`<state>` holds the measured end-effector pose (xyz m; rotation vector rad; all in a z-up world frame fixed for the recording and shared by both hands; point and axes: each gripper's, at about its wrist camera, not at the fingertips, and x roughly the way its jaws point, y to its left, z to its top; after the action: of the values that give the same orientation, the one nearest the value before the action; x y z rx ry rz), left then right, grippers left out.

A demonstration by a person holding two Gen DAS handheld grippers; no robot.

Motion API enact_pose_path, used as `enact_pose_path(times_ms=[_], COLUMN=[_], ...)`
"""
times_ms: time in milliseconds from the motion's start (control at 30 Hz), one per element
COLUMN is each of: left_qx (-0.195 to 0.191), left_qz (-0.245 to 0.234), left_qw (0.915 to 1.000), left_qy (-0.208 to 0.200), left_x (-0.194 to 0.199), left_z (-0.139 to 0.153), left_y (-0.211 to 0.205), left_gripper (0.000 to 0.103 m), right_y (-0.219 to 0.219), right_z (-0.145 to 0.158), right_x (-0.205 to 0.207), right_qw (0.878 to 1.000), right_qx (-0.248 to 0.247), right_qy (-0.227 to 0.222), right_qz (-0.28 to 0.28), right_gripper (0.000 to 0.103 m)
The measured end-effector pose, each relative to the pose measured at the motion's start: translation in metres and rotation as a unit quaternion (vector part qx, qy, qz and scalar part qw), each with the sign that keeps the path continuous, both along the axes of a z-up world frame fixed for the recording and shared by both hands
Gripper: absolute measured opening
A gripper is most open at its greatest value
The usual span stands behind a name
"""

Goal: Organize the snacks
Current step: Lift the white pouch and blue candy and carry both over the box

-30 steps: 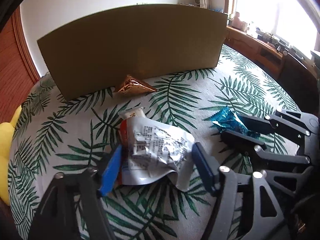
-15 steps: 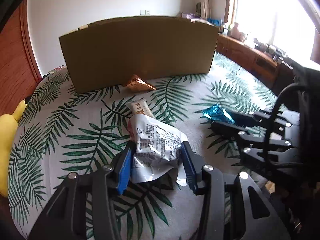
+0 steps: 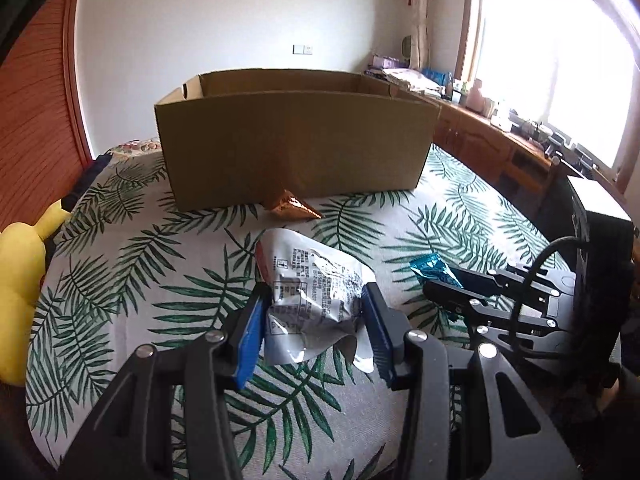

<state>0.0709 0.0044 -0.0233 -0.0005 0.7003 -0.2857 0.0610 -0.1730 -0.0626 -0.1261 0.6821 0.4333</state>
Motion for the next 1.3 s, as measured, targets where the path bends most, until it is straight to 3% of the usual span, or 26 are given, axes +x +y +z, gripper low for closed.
enact_pose_path(times_ms=[733,1300], left_qx=[-0.034,-0.048], left_qz=[0.008,0.007], left_qw=[0.9981,0.9962], left_qy=[-0.050,-0.073], left_x=[-0.015,0.013], left_z=[0.044,0.073], left_y=[0.013,0.017], left_gripper=[0.046,0.046], right_y=[-0.021,-0.025], right_z=[0.068,0.092], right_x=[-0.040,-0.013], right_qw=[0.997,0.995], right_qx=[0.032,0.035], right_qy=[-0.075,-0.097], right_qz=[-0.010,-0.001], right_gripper=[0.020,0.020])
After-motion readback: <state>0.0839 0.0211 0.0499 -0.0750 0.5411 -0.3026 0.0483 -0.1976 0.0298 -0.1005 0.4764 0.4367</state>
